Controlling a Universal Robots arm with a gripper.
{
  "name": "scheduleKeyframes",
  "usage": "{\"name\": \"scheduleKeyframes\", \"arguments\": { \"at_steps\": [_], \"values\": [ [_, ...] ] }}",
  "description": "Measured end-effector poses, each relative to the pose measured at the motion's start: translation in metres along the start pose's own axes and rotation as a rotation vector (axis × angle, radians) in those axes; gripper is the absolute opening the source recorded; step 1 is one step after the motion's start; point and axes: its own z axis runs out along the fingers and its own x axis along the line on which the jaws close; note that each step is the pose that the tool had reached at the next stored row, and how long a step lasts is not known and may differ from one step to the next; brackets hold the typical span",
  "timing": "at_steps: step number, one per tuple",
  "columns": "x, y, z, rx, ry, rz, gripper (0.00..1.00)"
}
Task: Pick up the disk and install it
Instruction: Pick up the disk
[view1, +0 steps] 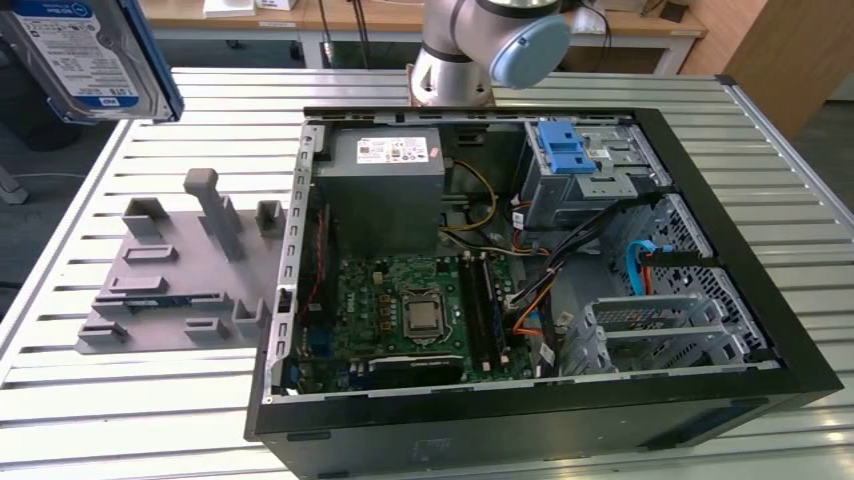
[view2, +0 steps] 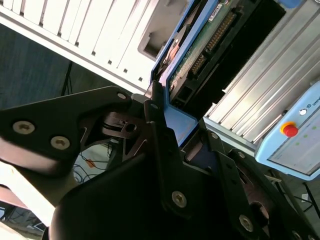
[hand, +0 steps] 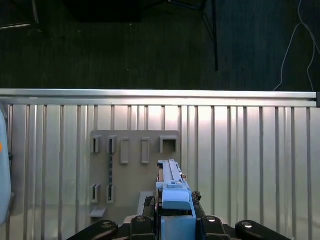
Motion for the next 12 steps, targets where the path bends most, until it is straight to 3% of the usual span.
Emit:
{"name": "scheduleKeyframes", "arguments": {
  "at_steps": [8, 12],
  "values": [
    [0.0145, -0.0061, -0.0006, -0.0001, 0.0000, 0.000, 0.36],
    [0.0171, -0.0122, -0.0009, -0.0003, -0.0001, 0.000, 0.36]
  ]
}}
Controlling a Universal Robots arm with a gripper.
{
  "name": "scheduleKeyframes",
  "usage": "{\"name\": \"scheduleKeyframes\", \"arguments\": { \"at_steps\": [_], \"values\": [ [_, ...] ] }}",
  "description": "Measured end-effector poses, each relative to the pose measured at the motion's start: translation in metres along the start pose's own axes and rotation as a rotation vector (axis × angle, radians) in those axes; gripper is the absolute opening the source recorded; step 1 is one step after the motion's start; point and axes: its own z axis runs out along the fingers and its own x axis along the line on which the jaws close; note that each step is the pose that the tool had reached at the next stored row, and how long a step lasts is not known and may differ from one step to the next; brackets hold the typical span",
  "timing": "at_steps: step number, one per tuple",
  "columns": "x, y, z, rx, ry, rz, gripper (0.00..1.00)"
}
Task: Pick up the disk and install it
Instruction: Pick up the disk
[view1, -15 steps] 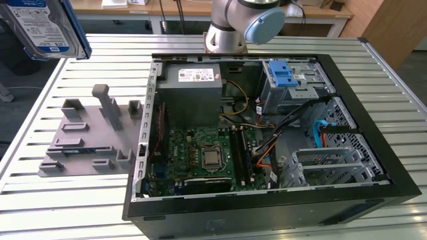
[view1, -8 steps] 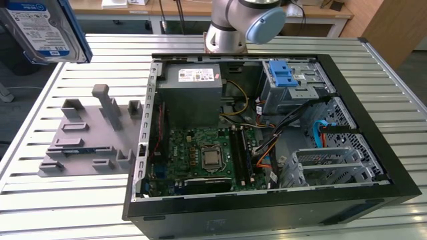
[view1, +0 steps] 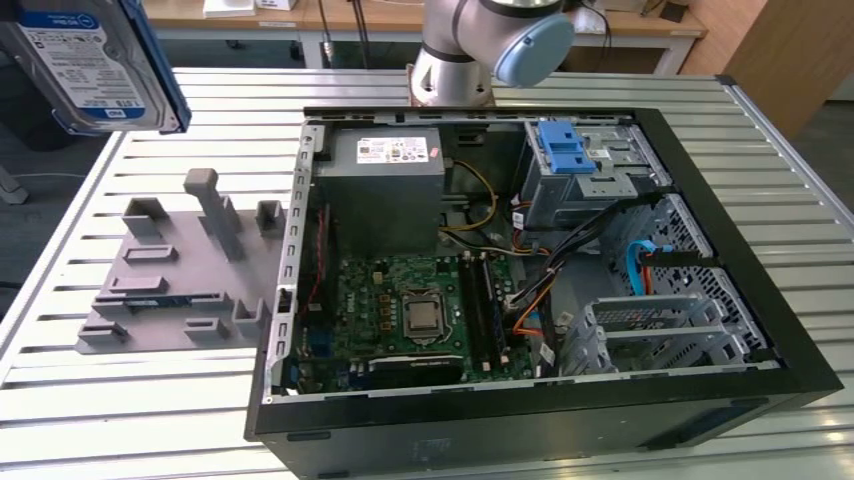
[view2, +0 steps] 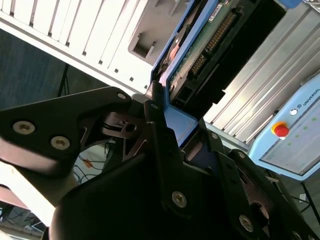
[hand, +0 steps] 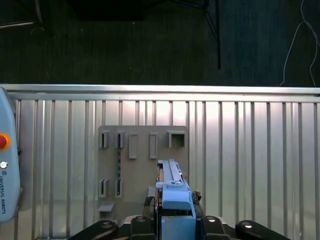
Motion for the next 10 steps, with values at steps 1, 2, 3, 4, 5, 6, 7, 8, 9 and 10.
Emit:
{"name": "scheduleKeyframes", "arguments": {
  "at_steps": [1, 2, 3, 4, 5, 6, 7, 8, 9, 10],
  "values": [
    [0.0001, -0.0012, -0.0001, -0.0001, 0.0001, 0.000, 0.36],
    [0.0001, -0.0022, 0.0000, 0.0000, 0.0000, 0.000, 0.36],
    [0.0001, -0.0033, -0.0001, 0.0000, 0.0000, 0.000, 0.36],
    [0.0001, -0.0046, -0.0001, -0.0001, 0.0000, 0.000, 0.36],
    [0.0001, -0.0085, -0.0002, -0.0001, 0.0000, 0.000, 0.36],
    [0.0001, -0.0097, -0.0002, 0.0000, 0.0000, 0.000, 0.36],
    [0.0001, -0.0108, -0.0003, -0.0001, 0.0000, 0.000, 0.36],
    [0.0002, -0.0120, -0.0003, -0.0001, 0.0001, 0.000, 0.36],
    [0.0002, -0.0130, -0.0003, 0.0000, 0.0000, 0.000, 0.36],
    [0.0003, -0.0144, -0.0004, -0.0001, 0.0000, 0.000, 0.36]
  ]
}}
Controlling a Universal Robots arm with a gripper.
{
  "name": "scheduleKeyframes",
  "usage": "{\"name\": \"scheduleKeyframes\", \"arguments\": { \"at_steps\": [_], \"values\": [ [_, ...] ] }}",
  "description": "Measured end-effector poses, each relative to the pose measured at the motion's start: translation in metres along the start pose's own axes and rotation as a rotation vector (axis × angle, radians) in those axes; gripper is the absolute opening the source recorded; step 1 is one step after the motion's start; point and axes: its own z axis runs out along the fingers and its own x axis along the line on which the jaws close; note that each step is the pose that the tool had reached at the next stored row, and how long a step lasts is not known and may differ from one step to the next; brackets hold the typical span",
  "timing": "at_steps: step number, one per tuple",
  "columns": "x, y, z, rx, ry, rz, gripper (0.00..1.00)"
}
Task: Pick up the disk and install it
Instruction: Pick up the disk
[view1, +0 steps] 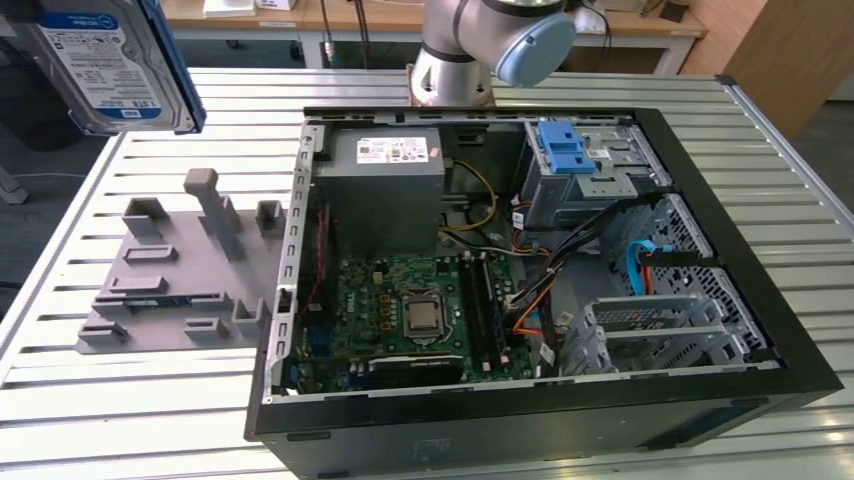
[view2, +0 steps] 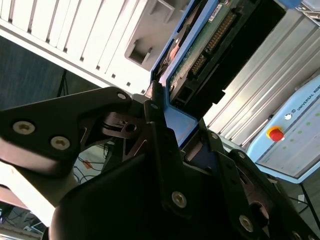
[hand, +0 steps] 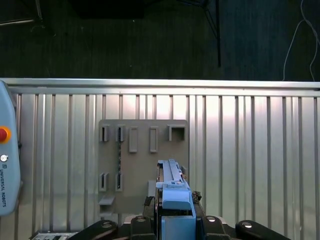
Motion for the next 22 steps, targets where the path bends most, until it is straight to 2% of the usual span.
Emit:
{"name": "scheduleKeyframes", "arguments": {
  "at_steps": [15, 21, 22],
  "values": [
    [0.0022, -0.0183, -0.0005, 0.0000, 0.0000, 0.000, 0.36],
    [0.0078, -0.0275, -0.0009, 0.0000, -0.0001, 0.000, 0.36],
    [0.0102, -0.0308, -0.0011, -0.0001, -0.0001, 0.000, 0.36]
  ]
}}
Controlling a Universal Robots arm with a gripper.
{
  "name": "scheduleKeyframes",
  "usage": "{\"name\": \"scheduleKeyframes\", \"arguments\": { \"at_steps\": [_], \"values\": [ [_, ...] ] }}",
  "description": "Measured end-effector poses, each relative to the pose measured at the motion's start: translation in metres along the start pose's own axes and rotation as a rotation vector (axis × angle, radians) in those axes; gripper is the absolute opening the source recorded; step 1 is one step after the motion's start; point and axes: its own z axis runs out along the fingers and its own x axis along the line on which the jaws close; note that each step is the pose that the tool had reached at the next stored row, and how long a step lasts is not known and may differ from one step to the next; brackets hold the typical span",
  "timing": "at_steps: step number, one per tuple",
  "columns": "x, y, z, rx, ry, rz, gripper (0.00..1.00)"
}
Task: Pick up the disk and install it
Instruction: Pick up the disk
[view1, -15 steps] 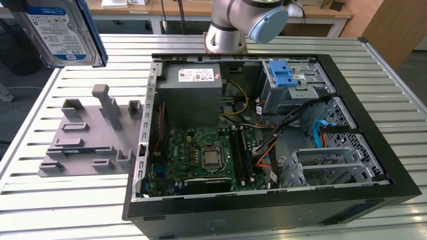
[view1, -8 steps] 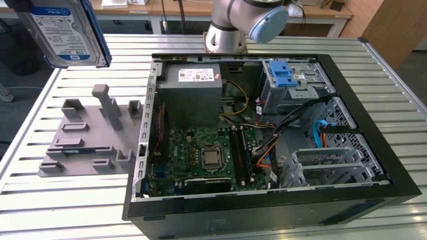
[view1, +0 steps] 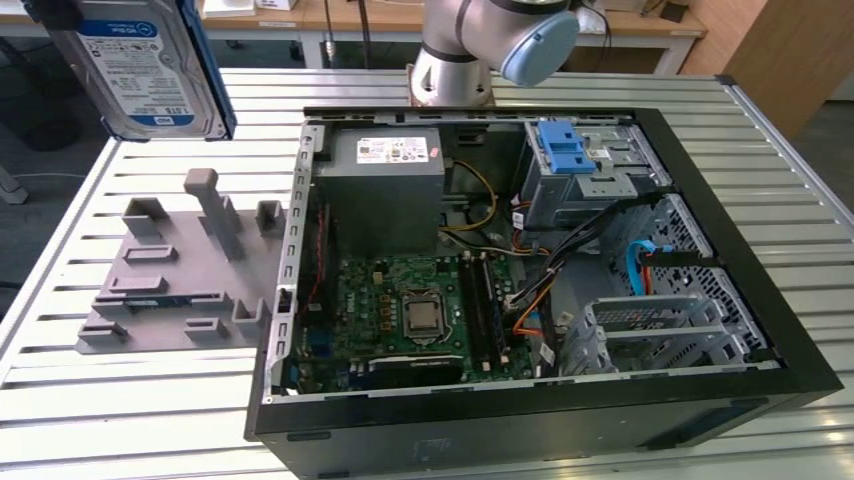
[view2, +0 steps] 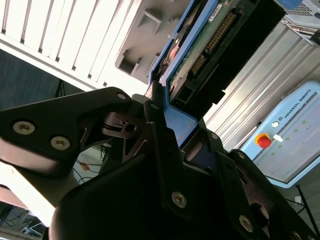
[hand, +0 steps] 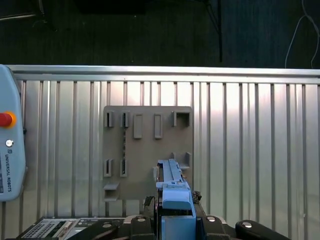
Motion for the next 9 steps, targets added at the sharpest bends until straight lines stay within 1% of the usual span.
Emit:
{"name": "scheduleKeyframes", "arguments": {
  "at_steps": [9],
  "values": [
    [0.0093, -0.0154, -0.0007, -0.0004, 0.0000, 0.000, 0.36]
  ]
}}
